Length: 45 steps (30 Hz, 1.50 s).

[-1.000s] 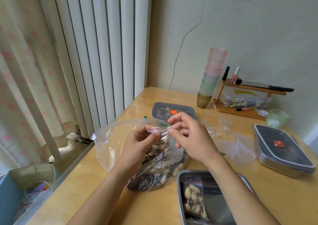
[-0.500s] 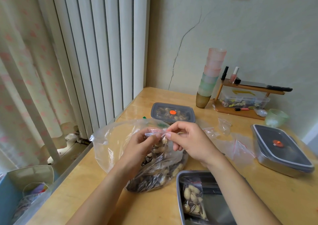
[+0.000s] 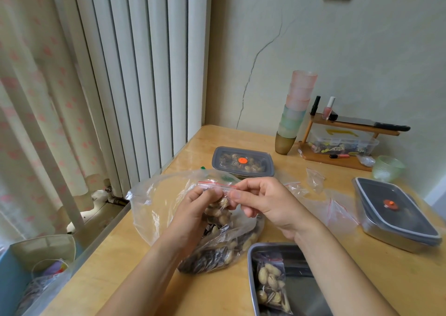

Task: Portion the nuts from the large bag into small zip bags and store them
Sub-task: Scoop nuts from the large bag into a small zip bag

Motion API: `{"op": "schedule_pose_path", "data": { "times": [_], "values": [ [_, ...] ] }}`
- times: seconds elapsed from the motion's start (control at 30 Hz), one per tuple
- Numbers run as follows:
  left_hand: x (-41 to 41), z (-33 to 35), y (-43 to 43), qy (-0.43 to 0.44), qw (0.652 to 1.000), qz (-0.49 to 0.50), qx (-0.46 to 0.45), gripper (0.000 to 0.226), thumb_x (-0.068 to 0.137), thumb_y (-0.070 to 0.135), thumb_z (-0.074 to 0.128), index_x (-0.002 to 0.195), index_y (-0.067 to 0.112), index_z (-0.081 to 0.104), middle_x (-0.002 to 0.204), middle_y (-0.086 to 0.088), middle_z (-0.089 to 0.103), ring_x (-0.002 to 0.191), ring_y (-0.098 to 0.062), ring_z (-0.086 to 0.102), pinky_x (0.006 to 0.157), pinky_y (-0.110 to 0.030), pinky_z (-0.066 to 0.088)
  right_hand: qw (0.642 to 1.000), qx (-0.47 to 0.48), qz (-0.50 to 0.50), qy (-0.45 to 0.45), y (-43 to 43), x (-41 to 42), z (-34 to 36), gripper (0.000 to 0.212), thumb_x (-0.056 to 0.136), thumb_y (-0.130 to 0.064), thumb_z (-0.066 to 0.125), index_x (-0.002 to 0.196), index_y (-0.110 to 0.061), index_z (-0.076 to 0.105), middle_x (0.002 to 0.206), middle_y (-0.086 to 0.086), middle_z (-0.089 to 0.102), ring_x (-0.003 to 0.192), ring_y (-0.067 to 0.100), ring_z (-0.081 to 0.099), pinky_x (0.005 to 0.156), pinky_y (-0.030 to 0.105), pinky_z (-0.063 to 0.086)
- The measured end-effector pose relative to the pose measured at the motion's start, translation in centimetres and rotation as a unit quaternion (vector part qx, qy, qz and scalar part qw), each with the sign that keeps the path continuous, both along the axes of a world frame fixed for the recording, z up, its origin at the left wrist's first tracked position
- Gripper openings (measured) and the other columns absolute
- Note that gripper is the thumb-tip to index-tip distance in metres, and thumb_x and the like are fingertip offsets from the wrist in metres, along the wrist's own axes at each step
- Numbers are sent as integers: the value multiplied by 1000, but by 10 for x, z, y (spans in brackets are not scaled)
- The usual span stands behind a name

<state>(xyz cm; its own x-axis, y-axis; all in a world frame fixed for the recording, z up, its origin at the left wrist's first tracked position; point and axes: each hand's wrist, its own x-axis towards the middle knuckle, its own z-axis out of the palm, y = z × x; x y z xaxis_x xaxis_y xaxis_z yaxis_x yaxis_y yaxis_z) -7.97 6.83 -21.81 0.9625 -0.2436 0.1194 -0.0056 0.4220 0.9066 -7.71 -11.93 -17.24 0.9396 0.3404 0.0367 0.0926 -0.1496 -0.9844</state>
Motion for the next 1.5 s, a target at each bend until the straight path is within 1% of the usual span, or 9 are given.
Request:
{"op": "schedule_pose_path", "data": {
  "times": [0.1, 0.27, 0.33, 0.6, 0.8, 0.9, 1.07, 1.3, 1.5],
  "values": [
    [0, -1, 2, -4, 1000, -11, -10, 16, 94, 24, 70, 92, 10, 77, 88, -16, 70, 75, -22, 65, 58, -28, 52, 1000, 16, 13, 4, -1, 0, 1, 17, 95, -15, 72, 105, -2, 73, 86, 9, 71, 59, 11, 53, 58, 19, 44],
    [3, -5, 1, -1, 1000, -4, -18, 32, 87, 21, 73, 112, 0, 73, 106, -22, 70, 96, -36, 61, 83, -46, 51, 1000, -1, -7, -19, -2, 1, 2, 17, 97, -10, 70, 106, 3, 71, 83, 7, 69, 60, 11, 55, 58, 19, 45],
    [5, -6, 1, -1, 1000, -2, -20, 33, 87, 21, 69, 112, -1, 73, 107, -22, 72, 98, -36, 64, 86, -48, 51, 1000, -3, -9, -27, -1, 1, 1, 15, 96, -11, 71, 104, 1, 72, 82, 6, 69, 60, 11, 55, 58, 20, 45],
    [3, -5, 2, -26, 1000, -2, -2, 37, 92, 28, 66, 114, -1, 72, 105, -16, 72, 99, -24, 68, 79, -34, 52, 999, 27, -18, -28, -1, 1, 0, 17, 92, -12, 75, 103, 2, 75, 84, 15, 73, 57, 13, 56, 56, 19, 45],
    [5, -8, 2, -4, 1000, 16, -7, 25, 88, 30, 68, 101, 10, 77, 96, -11, 72, 79, -15, 65, 71, -33, 46, 999, 32, -15, -23, 0, 1, -3, 15, 98, -13, 68, 103, 0, 73, 87, 11, 74, 59, 15, 58, 57, 21, 43],
    [5, -8, 2, -10, 1000, 19, -2, 27, 88, 29, 70, 103, 8, 77, 96, -12, 72, 77, -14, 64, 72, -33, 46, 999, 16, -25, -40, 1, 3, -3, 14, 98, -10, 68, 103, 3, 72, 85, 11, 73, 59, 15, 59, 57, 21, 44],
    [4, -6, -1, -38, 998, 29, 31, 25, 92, 20, 72, 106, 0, 76, 70, 6, 64, 62, -7, 53, 63, -23, 42, 997, -14, -47, -63, 2, 4, -4, 11, 97, -8, 69, 101, 2, 73, 82, 11, 74, 58, 13, 60, 56, 20, 45],
    [1, -3, -1, -40, 998, 40, 36, 9, 89, 19, 73, 86, 13, 80, 69, 1, 59, 63, -10, 47, 58, -21, 41, 997, -19, -58, -48, 3, 4, -6, 10, 95, -10, 72, 100, -1, 74, 72, 5, 70, 60, 13, 62, 56, 21, 46],
    [0, -4, -2, -43, 998, 36, 31, 11, 93, 12, 70, 95, 3, 76, 67, 4, 59, 58, -7, 49, 55, -18, 41, 997, -18, -52, -53, 3, 4, -5, 9, 96, -7, 69, 99, 1, 72, 70, 2, 69, 61, 15, 61, 57, 22, 46]
  ]
}}
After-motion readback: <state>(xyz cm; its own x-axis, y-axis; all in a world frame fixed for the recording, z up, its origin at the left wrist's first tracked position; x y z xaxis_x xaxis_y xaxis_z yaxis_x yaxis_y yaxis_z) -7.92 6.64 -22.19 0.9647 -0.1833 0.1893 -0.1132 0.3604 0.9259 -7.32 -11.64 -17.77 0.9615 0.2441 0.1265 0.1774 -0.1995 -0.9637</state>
